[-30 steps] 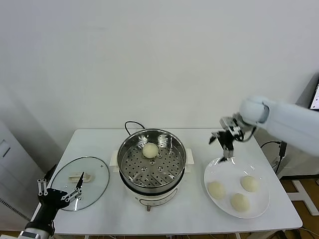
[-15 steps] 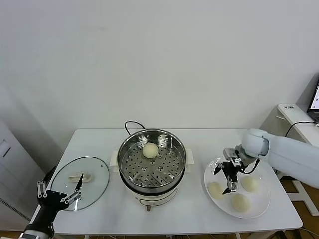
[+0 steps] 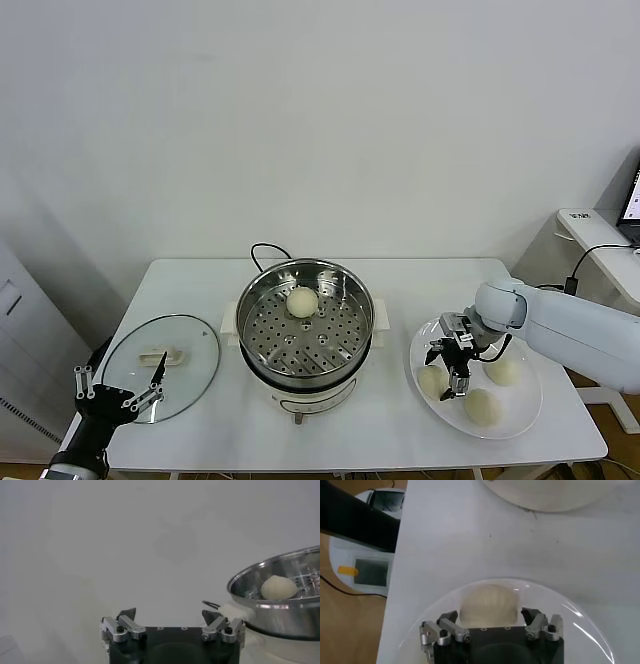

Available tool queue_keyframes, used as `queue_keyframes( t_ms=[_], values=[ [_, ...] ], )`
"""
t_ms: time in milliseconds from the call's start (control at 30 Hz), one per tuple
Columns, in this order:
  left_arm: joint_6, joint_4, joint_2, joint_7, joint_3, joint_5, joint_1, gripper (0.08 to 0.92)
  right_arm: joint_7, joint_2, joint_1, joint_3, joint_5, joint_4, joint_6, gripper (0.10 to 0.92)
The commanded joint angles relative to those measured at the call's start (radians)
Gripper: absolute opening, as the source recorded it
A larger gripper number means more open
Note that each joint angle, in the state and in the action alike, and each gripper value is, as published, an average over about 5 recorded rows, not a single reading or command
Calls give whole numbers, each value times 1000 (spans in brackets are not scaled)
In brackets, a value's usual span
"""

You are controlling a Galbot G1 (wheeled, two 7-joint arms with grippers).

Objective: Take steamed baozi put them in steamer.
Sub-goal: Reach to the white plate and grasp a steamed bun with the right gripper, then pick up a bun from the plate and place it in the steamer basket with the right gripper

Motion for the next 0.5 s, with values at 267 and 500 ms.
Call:
queue_keyframes(
  t_ms=[267, 500],
  values=[
    [4, -6, 3, 0, -1, 1, -3, 823, -40, -19, 343, -183, 195, 51, 4, 411],
    [14, -23, 5, 0, 1, 1, -8, 823, -106, 98, 779, -461, 481, 41, 38, 341]
  ],
)
